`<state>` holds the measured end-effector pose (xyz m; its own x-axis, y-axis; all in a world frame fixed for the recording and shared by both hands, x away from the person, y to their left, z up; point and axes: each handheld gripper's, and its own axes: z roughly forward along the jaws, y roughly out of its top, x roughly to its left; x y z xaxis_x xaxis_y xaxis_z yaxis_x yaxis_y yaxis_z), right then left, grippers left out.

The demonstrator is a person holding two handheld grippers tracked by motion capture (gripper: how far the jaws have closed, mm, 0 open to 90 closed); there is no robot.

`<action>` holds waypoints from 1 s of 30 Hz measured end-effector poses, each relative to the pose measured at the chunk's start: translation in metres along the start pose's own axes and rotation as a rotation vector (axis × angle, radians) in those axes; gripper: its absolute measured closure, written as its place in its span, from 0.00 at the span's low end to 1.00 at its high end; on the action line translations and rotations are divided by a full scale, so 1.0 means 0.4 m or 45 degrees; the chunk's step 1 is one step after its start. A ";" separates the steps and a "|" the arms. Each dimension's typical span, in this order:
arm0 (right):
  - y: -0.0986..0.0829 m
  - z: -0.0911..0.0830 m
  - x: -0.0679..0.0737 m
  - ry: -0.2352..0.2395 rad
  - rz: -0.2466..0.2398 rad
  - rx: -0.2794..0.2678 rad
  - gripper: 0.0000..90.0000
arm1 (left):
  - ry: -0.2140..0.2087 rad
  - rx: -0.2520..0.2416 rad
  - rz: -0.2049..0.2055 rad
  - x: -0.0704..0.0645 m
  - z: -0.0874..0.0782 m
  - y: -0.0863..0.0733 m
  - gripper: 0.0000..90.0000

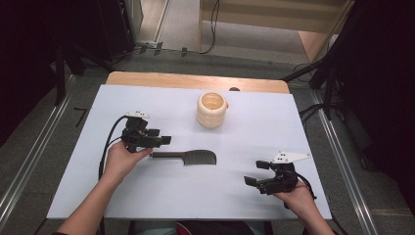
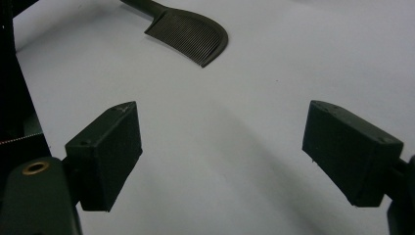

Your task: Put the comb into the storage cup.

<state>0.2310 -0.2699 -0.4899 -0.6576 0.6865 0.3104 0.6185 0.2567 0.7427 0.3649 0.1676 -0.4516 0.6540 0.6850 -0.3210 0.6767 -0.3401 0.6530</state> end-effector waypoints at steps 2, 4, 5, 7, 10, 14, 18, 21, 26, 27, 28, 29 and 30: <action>0.000 0.000 0.000 -0.001 0.000 0.000 0.14 | -0.043 0.012 -0.014 0.002 -0.001 -0.005 0.56; 0.001 0.000 0.001 -0.003 -0.002 0.004 0.14 | -0.062 0.020 0.005 0.003 -0.002 -0.007 0.74; 0.001 0.000 0.002 -0.002 -0.003 0.004 0.14 | -0.064 0.027 0.019 0.004 -0.001 -0.009 0.81; 0.001 -0.001 0.003 0.001 -0.004 0.006 0.14 | -0.063 0.041 0.049 0.005 0.000 -0.017 0.95; 0.000 -0.002 0.002 -0.002 -0.007 0.007 0.14 | -0.038 0.051 0.103 0.005 0.006 -0.030 1.00; 0.000 -0.004 0.001 -0.001 -0.004 0.002 0.14 | -0.029 0.076 0.102 0.011 0.015 -0.048 1.00; 0.001 -0.004 0.002 0.000 -0.007 0.001 0.14 | -0.037 0.103 0.077 0.020 0.021 -0.061 1.00; 0.001 -0.003 0.002 0.001 -0.006 0.002 0.14 | -0.025 0.110 0.064 0.028 0.023 -0.065 1.00; 0.001 -0.003 0.002 0.001 -0.008 0.005 0.14 | -0.024 0.143 0.063 0.036 0.030 -0.070 1.00; 0.001 -0.002 0.003 0.001 -0.006 0.006 0.14 | -0.030 0.153 0.062 0.037 0.032 -0.071 1.00; 0.001 -0.002 0.002 0.000 -0.012 0.008 0.14 | -0.027 0.164 0.061 0.036 0.036 -0.072 1.00; 0.001 -0.002 0.002 0.000 -0.012 0.008 0.14 | -0.027 0.164 0.061 0.036 0.036 -0.072 1.00; 0.001 -0.002 0.003 0.001 -0.011 0.009 0.14 | -0.028 0.168 0.063 0.036 0.036 -0.073 1.00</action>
<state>0.2301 -0.2696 -0.4888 -0.6631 0.6837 0.3046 0.6159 0.2672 0.7411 0.3596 0.1780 -0.4851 0.6937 0.6517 -0.3066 0.6813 -0.4558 0.5728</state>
